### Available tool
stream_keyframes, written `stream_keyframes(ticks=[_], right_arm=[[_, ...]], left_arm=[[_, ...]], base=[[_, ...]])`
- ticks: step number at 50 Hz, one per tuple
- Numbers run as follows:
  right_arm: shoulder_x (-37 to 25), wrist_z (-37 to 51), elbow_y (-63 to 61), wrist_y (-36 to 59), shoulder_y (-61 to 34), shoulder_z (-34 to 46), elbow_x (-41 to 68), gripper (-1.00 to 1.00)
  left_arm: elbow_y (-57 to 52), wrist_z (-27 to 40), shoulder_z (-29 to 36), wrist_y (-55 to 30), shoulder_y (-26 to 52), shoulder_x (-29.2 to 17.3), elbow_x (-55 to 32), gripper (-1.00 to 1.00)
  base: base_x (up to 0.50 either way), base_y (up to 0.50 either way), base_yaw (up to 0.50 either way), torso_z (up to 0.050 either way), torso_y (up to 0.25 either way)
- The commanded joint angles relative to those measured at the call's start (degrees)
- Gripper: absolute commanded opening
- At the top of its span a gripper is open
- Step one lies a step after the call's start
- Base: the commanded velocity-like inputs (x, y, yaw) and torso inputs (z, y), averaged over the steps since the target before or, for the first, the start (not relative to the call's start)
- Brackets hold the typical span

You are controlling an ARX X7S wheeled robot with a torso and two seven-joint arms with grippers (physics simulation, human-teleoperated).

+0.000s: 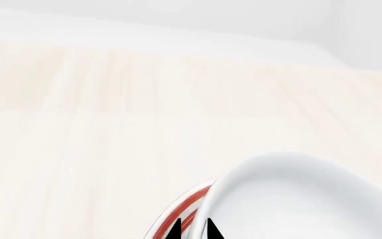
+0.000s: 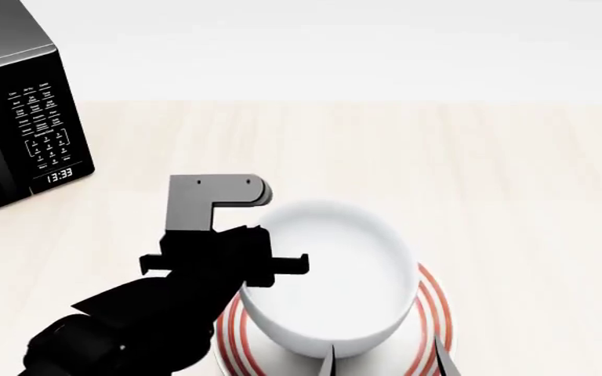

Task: Pick up the white bowl and put it on the plate.

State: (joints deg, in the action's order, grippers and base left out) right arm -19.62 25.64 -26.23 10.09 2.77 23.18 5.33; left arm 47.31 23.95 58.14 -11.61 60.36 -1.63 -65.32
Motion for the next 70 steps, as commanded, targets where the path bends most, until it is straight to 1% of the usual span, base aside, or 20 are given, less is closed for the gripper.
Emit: stream_keyframes(ticks=[1, 13, 16, 26, 35, 45, 56, 58, 59, 61, 68, 70], right_arm=[[0.9, -0.8, 0.0, -1.0, 0.1, -1.4, -1.2, 1.00], [0.7, -0.7, 0.3, -1.2, 0.0, -1.1, -1.2, 1.00], [0.7, -0.6, 0.4, -1.3, 0.0, -1.2, -1.1, 1.00], [0.6, -0.7, 1.0, -1.5, -0.2, -0.8, -0.9, 1.00], [0.4, -0.6, 1.0, -1.6, -0.1, -0.7, -0.8, 1.00], [0.2, -0.5, 0.9, -1.6, -0.2, -0.7, -0.6, 1.00], [0.0, -0.3, 1.0, -1.7, -0.2, -0.7, -0.4, 1.00], [0.0, -0.3, 1.0, -1.7, -0.2, -0.6, -0.4, 1.00], [0.0, -0.3, 1.0, -1.7, -0.2, -0.6, -0.5, 1.00], [0.0, -0.2, 1.0, -1.7, -0.2, -0.6, -0.4, 1.00], [0.0, -0.1, 0.8, -1.6, -0.3, -0.4, -0.3, 1.00], [0.0, -0.1, 0.9, -1.6, -0.3, -0.3, -0.3, 1.00]], left_arm=[[3.2, -1.4, 5.2, 5.5, 1.9, 1.5, -5.9, -1.00], [4.1, -2.0, 11.4, 8.6, 2.7, 1.5, -12.0, -1.00], [4.6, -2.8, 13.0, 9.9, 2.8, 1.6, -14.7, -1.00], [6.4, -2.9, 23.1, 14.3, 4.7, 1.6, -22.7, -1.00], [6.9, -3.3, 29.2, 16.6, 5.2, 1.6, -28.0, -1.00], [6.5, -4.3, 31.5, 17.1, 5.4, 1.6, -30.9, -1.00], [6.0, -4.8, 32.5, 16.4, 5.1, 1.6, -30.8, -1.00], [6.5, -4.0, 32.8, 15.7, 5.0, 1.6, -30.1, -1.00], [6.9, -3.9, 33.0, 14.5, 5.1, 1.6, -30.0, 1.00], [7.0, -4.7, 32.5, 14.5, 5.0, 1.6, -29.9, 1.00], [7.4, -4.3, 32.4, 14.3, 5.2, 1.6, -29.0, 1.00], [7.4, -3.6, 32.9, 15.0, 5.4, 1.6, -27.5, 1.00]], base=[[0.00, 0.00, 0.00, 0.000, 0.000], [0.00, 0.00, 0.00, 0.000, 0.001], [0.00, 0.00, 0.00, 0.000, 0.000], [0.00, 0.00, 0.00, 0.000, 0.000], [0.00, 0.00, 0.00, 0.000, 0.001], [0.00, 0.00, 0.00, 0.000, 0.000], [0.00, 0.00, 0.00, 0.000, 0.000], [0.00, 0.00, 0.00, 0.000, 0.000], [0.00, 0.00, 0.00, 0.000, 0.000], [0.00, 0.00, 0.00, 0.000, 0.000], [0.00, 0.00, 0.00, 0.000, 0.000], [0.00, 0.00, 0.00, 0.000, 0.000]])
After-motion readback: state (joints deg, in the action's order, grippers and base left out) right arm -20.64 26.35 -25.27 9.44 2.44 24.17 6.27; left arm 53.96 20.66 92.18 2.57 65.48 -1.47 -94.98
